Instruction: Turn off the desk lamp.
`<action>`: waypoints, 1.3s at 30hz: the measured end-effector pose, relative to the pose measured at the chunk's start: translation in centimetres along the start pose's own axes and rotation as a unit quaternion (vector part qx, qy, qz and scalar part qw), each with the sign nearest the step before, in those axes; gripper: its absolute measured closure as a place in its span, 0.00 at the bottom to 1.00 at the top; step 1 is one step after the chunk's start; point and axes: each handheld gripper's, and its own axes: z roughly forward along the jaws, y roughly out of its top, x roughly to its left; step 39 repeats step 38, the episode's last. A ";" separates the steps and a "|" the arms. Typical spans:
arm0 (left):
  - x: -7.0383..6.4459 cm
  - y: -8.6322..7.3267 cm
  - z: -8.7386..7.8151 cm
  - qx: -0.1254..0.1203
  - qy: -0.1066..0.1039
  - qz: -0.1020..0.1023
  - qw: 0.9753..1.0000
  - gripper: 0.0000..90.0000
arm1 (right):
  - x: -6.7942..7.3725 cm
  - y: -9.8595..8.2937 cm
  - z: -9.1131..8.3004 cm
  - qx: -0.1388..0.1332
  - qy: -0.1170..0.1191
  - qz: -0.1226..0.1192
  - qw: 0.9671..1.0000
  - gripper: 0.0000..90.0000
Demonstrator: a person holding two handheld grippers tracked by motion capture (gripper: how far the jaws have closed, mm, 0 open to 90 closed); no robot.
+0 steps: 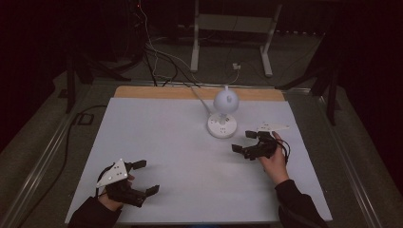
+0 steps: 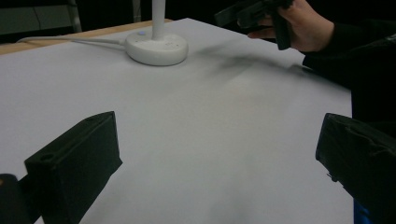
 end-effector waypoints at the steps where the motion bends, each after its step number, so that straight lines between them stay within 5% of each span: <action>1: 0.0 0.0 0.0 0.001 0.000 0.001 1.000 0.00 | 0.2 -0.2 -0.2 -0.003 0.000 -0.003 1.000 0.00; 25: -0.1 0.0 0.1 0.003 -0.002 0.001 1.000 0.00 | 3.8 -5.7 -5.3 0.022 -0.001 -0.011 1.000 0.00; 39: -0.1 0.0 0.1 0.003 -0.002 0.001 1.000 0.00 | 3.9 -7.5 -6.7 0.039 -0.015 -0.005 0.999 0.00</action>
